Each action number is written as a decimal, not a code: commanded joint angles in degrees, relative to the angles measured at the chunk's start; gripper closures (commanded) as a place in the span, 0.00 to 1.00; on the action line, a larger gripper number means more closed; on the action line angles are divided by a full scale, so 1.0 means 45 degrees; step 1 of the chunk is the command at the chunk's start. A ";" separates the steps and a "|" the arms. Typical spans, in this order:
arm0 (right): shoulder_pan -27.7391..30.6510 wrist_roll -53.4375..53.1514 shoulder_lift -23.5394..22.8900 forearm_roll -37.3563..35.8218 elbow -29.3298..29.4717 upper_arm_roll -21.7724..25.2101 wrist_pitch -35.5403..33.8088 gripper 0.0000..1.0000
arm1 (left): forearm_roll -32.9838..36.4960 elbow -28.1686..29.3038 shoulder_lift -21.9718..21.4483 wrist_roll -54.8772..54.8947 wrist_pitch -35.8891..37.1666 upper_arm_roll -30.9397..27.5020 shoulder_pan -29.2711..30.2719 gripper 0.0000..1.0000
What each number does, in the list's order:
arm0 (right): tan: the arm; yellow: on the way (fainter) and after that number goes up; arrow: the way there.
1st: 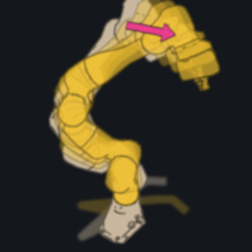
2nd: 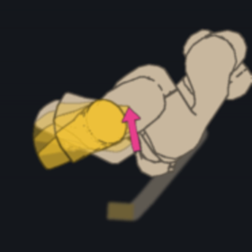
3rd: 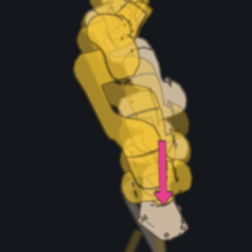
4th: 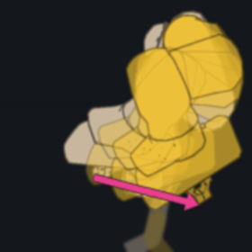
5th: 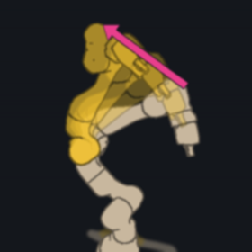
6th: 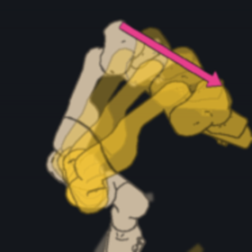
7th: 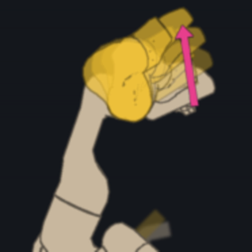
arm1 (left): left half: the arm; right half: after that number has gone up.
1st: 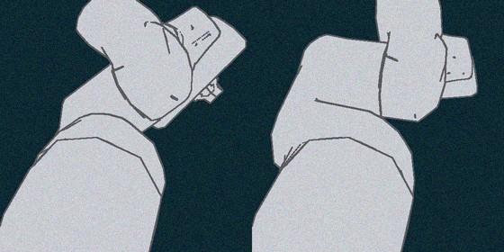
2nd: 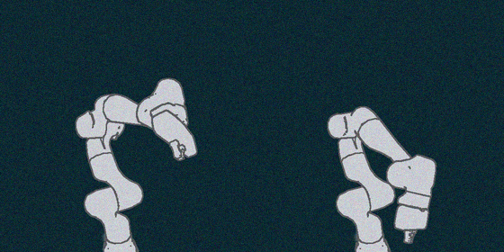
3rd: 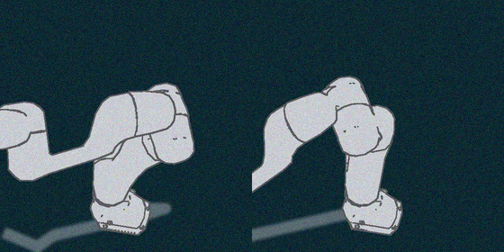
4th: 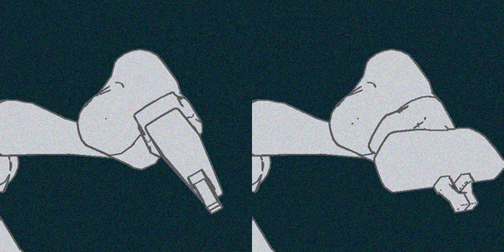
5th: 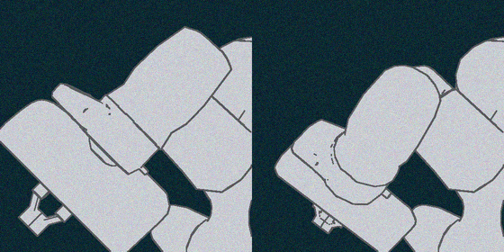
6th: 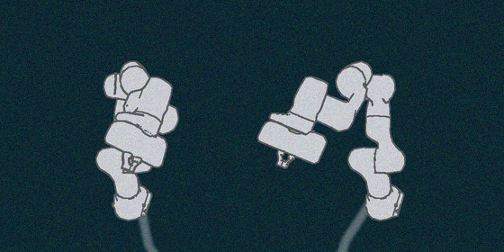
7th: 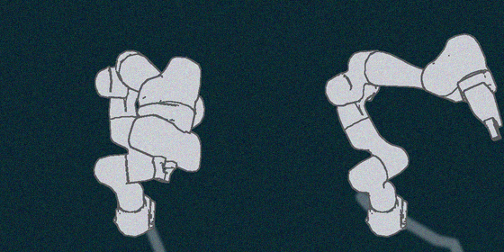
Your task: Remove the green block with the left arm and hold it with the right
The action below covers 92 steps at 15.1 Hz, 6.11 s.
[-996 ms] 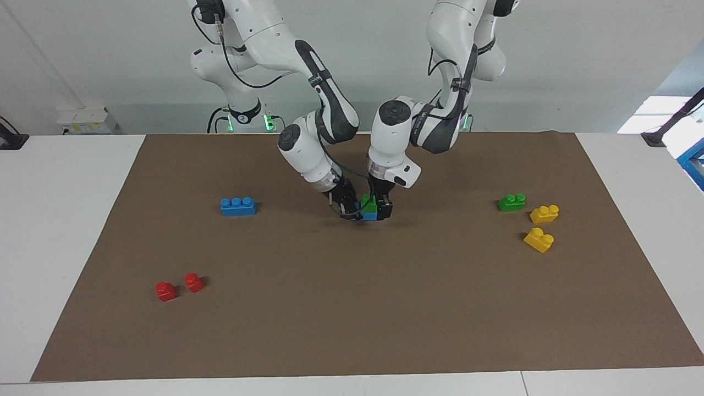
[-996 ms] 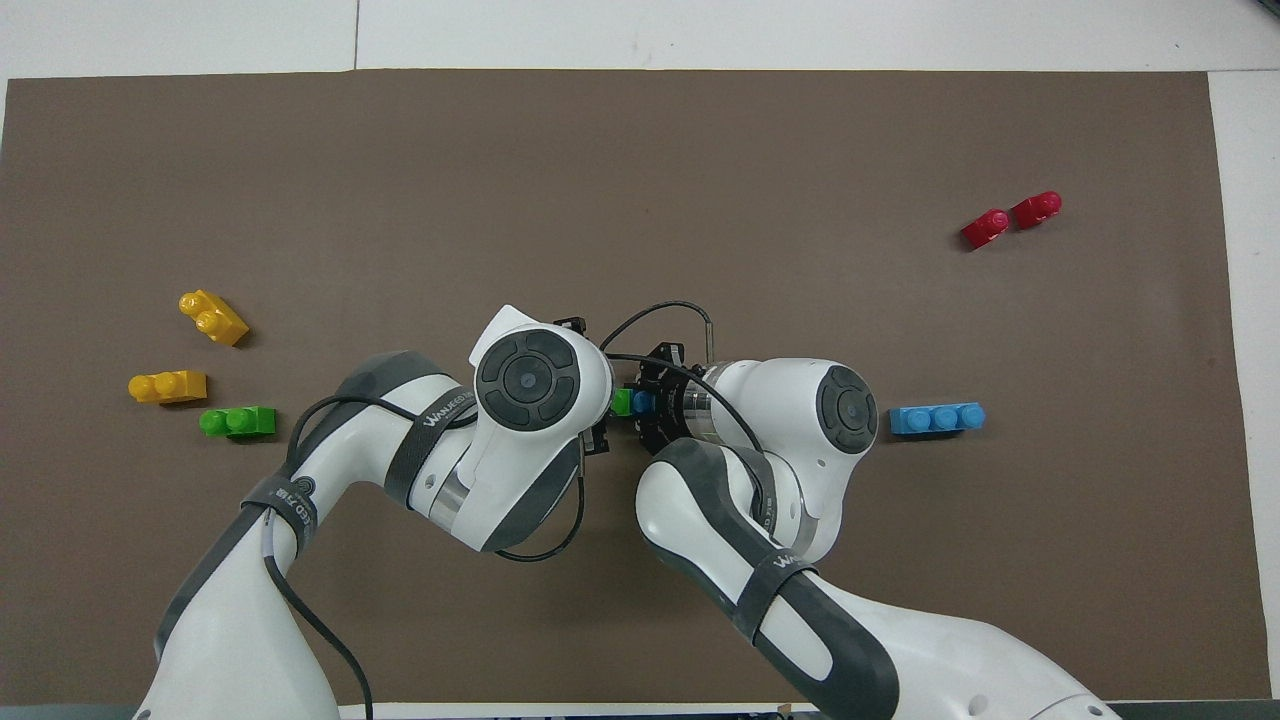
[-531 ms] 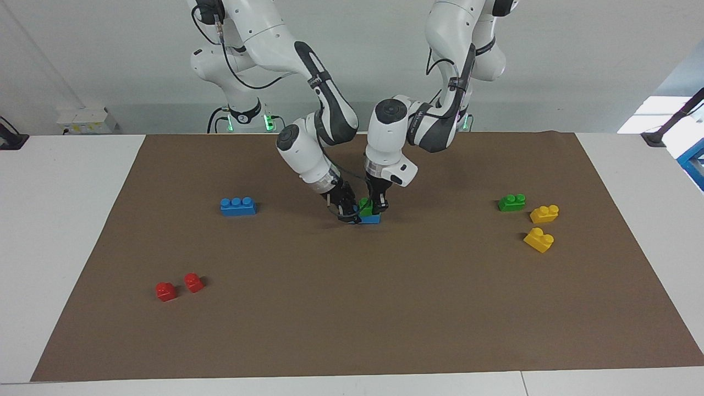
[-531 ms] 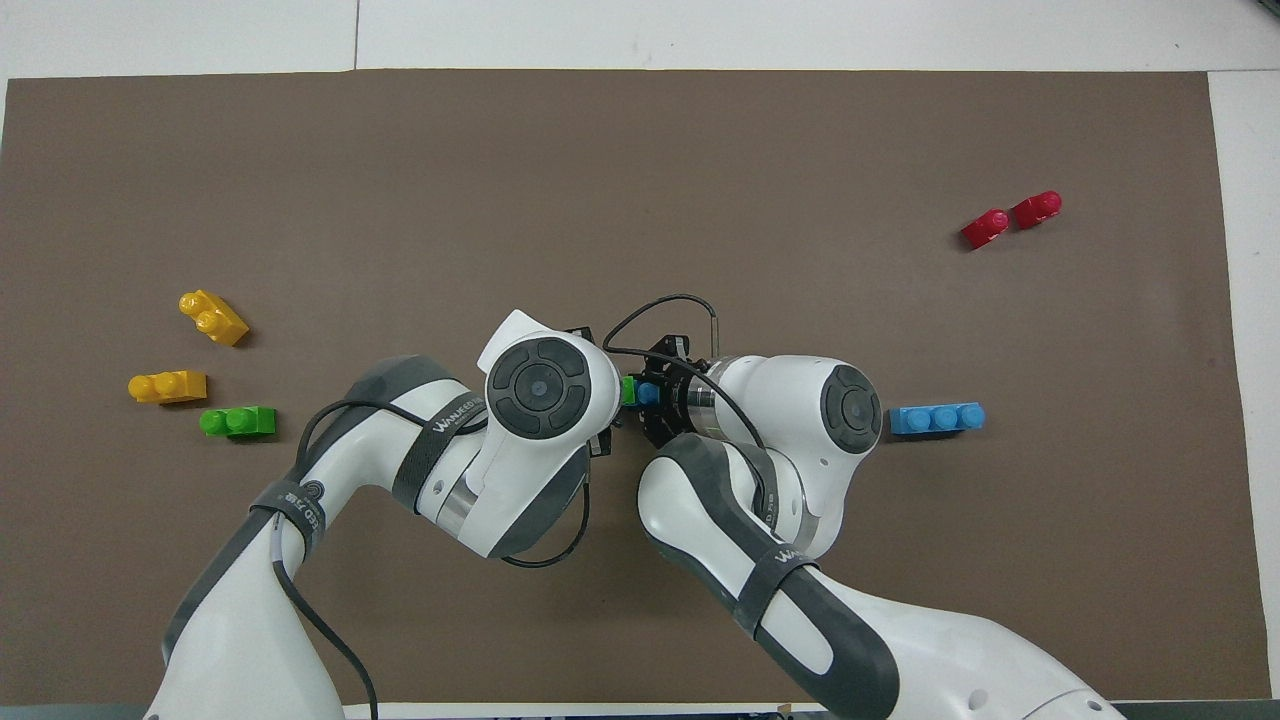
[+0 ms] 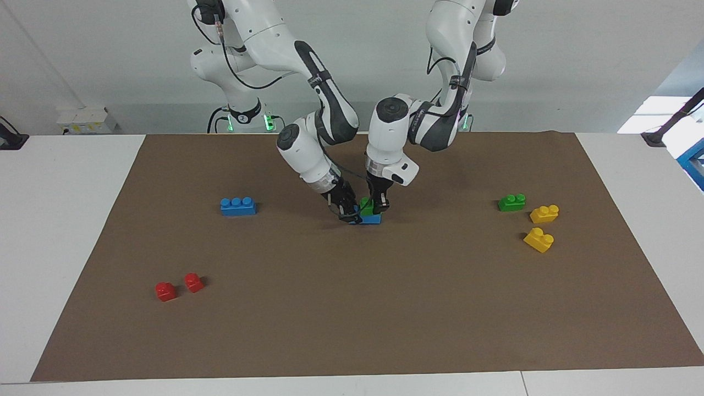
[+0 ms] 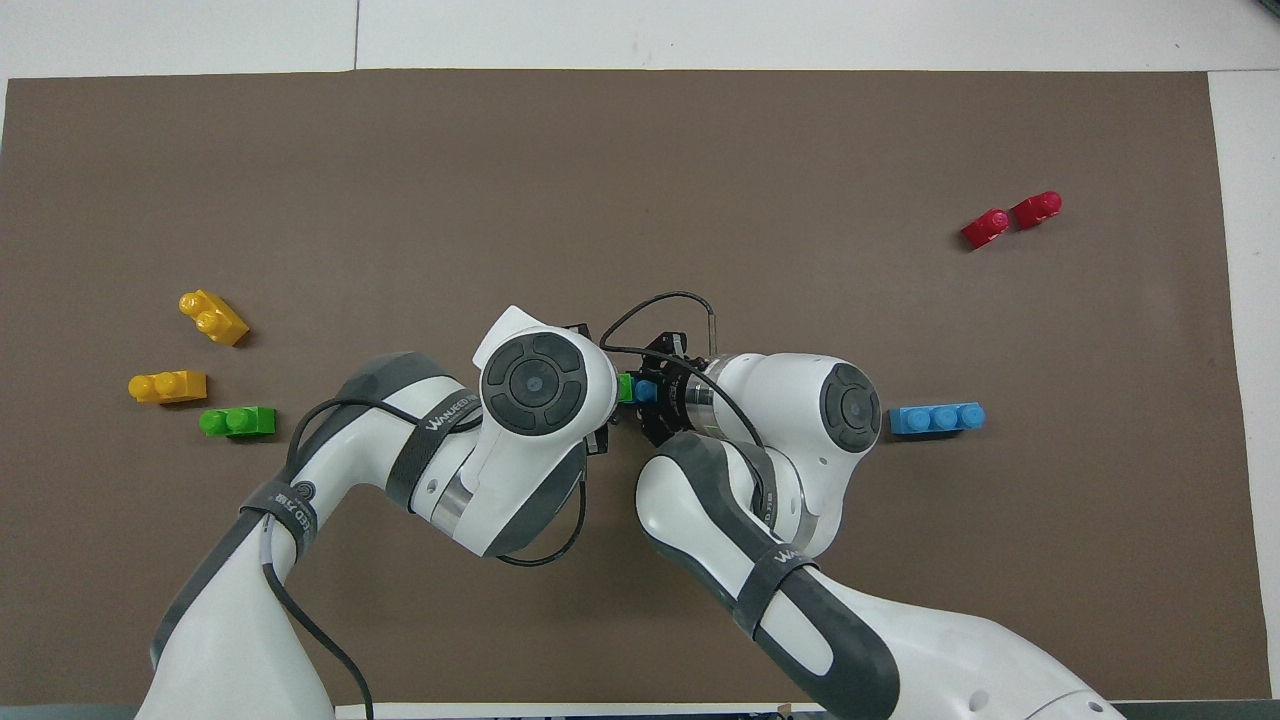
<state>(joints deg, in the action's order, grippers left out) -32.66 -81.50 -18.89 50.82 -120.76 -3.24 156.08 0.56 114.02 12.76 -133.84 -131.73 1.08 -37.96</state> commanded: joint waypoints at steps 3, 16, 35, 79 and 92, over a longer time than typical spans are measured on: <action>-0.0047 0.0533 -0.0041 0.0505 -0.0215 -0.0081 -0.0076 1.00 | 0.0208 -0.0650 -0.1173 0.0171 0.1226 -0.0220 0.0331 1.00; 0.5415 0.2857 0.1346 -0.2249 0.1719 0.0055 -0.6869 1.00 | 0.0169 -0.0905 -0.2015 0.5958 0.3354 -0.0259 0.1950 1.00; 0.9171 0.5611 0.0467 -0.3245 0.0918 0.0036 -0.7244 1.00 | 0.0111 0.1029 -0.2192 2.0037 0.1327 -0.0259 0.6971 1.00; 0.8781 0.5631 0.1598 -0.3206 0.1074 0.0055 -0.7789 0.06 | 0.0208 -0.0533 -0.0880 1.9293 0.1481 -0.0278 0.7499 0.00; 0.8683 0.6662 0.4097 -0.5684 0.1973 0.0036 -0.9469 0.00 | 0.0208 -0.2622 -0.2716 2.5459 0.5093 -0.0395 0.7694 0.00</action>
<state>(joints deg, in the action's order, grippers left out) 6.32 -54.21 -3.44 28.23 -111.64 -2.77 114.71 0.80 102.24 3.37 -25.47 -111.62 -0.43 -4.02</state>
